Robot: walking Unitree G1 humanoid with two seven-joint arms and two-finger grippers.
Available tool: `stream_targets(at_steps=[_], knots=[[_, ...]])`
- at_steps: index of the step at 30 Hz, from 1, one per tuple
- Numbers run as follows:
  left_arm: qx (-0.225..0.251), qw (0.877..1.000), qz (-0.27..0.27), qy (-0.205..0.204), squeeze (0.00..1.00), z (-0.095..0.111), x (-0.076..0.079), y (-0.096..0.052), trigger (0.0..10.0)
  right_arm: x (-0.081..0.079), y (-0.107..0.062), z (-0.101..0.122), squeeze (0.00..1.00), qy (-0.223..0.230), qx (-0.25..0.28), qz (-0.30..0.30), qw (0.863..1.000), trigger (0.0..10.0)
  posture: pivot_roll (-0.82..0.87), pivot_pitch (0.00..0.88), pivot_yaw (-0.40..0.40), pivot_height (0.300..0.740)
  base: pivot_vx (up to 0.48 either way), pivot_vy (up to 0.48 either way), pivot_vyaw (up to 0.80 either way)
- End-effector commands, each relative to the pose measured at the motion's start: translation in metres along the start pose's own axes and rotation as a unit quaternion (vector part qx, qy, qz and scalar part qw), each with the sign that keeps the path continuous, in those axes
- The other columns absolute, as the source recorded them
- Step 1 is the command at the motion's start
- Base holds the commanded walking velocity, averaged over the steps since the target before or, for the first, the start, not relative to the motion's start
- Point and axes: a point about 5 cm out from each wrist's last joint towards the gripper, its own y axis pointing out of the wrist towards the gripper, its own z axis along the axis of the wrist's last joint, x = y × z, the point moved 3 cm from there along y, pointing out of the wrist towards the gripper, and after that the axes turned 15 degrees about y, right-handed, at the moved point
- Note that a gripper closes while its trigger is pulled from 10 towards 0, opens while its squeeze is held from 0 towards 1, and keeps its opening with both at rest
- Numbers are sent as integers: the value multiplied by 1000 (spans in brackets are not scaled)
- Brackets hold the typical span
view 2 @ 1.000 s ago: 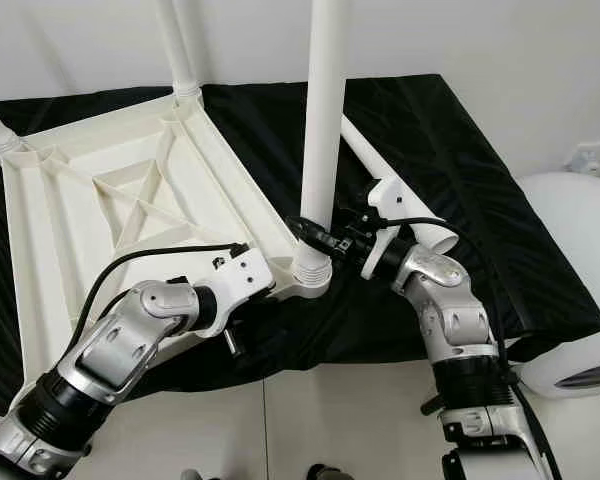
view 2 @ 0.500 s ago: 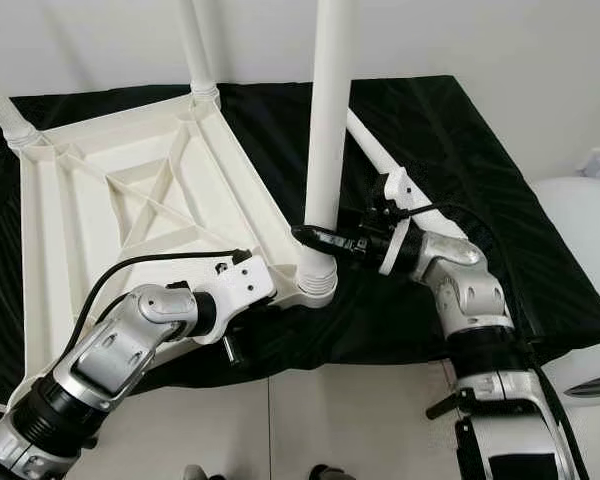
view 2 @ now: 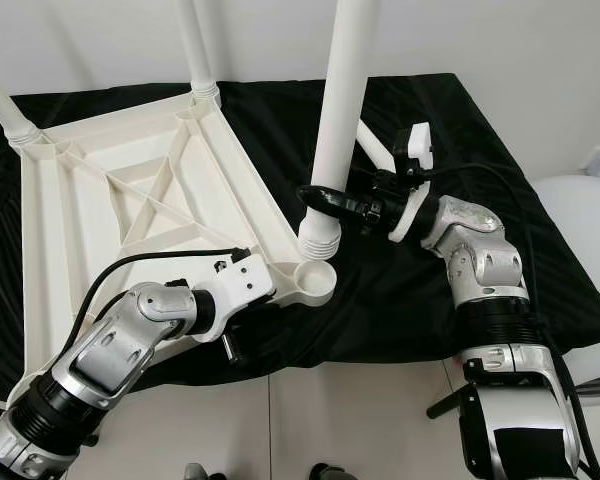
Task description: Building children table
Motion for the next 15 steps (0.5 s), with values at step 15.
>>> stream_targets(at_steps=[15], knots=[[128, 992, -7, -13, 1000, 37, -58, -49, 10000, 21, -2, 1, 0, 29, 91, -120, 988, 10000, -56, 162, 55, 740, 0, 0, 0]])
